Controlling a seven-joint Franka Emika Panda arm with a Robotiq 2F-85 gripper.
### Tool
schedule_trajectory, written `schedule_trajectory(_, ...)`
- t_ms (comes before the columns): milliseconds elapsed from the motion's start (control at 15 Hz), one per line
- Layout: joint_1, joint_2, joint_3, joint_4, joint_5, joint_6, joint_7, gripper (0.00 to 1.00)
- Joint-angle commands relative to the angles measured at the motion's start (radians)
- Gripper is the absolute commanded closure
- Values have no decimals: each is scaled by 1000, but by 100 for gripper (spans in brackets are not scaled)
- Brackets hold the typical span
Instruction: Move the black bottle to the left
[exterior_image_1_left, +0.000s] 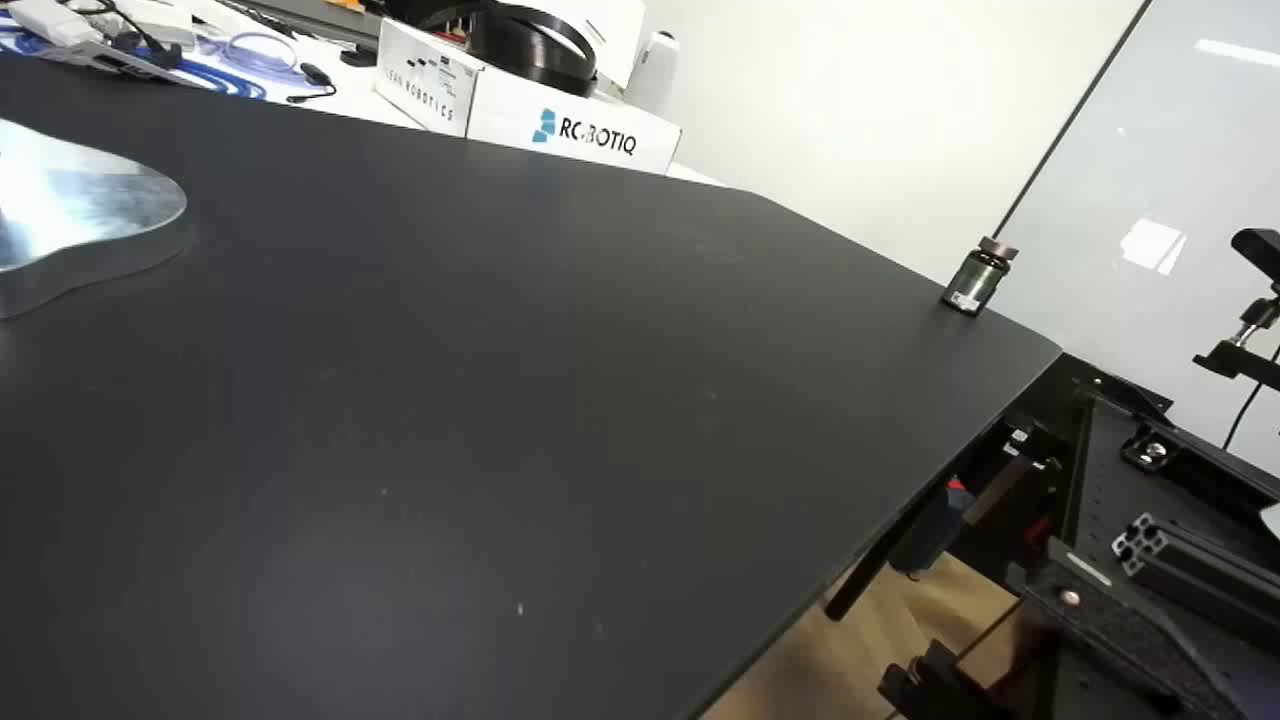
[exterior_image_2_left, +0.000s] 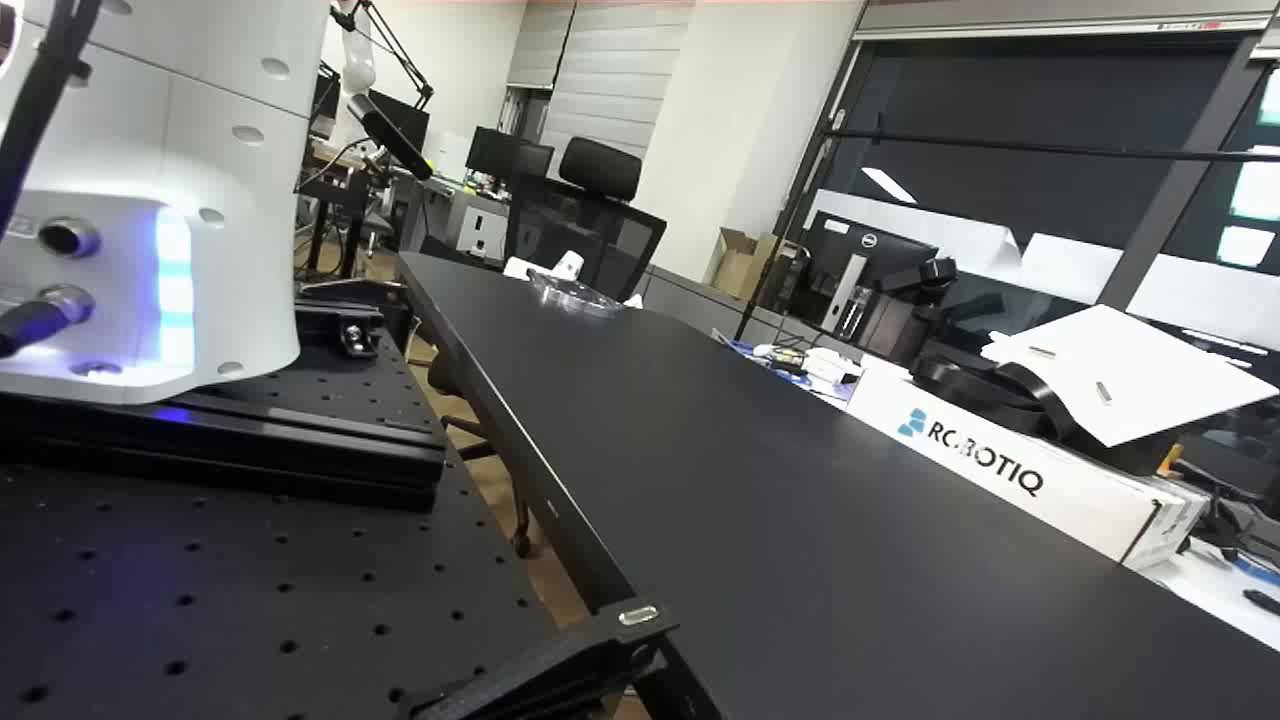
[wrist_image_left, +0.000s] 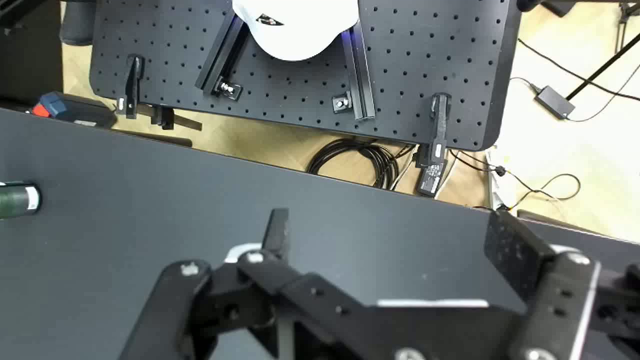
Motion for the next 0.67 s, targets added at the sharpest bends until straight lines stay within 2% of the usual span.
schedule_trajectory(0, 11, 4, -8, 2, -4, 1, 6, 0)
schedule_trajectory(533, 11, 2, -8, 2, -4, 2, 6, 0)
schedule_trajectory(600, -1, -22, -21, -18, -34, 18, -4, 0)
